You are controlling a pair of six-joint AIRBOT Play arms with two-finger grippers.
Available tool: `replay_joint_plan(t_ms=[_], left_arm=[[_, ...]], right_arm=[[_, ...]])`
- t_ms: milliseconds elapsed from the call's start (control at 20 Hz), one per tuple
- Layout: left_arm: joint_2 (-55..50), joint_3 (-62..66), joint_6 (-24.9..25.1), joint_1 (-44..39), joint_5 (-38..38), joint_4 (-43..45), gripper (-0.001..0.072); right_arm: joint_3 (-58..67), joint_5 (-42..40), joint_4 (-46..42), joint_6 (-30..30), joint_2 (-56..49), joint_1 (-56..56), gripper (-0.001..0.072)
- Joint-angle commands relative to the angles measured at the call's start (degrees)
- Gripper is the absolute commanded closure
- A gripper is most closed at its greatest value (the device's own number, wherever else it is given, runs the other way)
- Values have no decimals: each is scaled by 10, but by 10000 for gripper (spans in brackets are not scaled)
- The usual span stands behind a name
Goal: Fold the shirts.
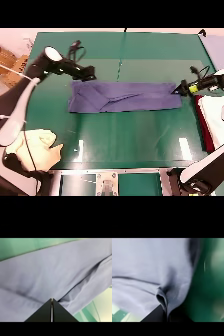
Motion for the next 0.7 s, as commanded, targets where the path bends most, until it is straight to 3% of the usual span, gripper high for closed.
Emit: replay_joint_plan(t_ms=[0, 300, 500, 650], left_arm=[[-47, 2, 3, -100, 85, -21, 687], [-183, 142, -13, -231, 141, -60, 686], [-259, 241, -47, -262, 138, -75, 687], [-282, 245, -46, -265, 147, -124, 686]], right_arm=[[7, 48, 14, 43, 80, 3, 699], [7, 76, 81, 82, 239, 3, 698], [7, 73, 128, 82, 277, 5, 698], [7, 68, 129, 81, 278, 10, 698]])
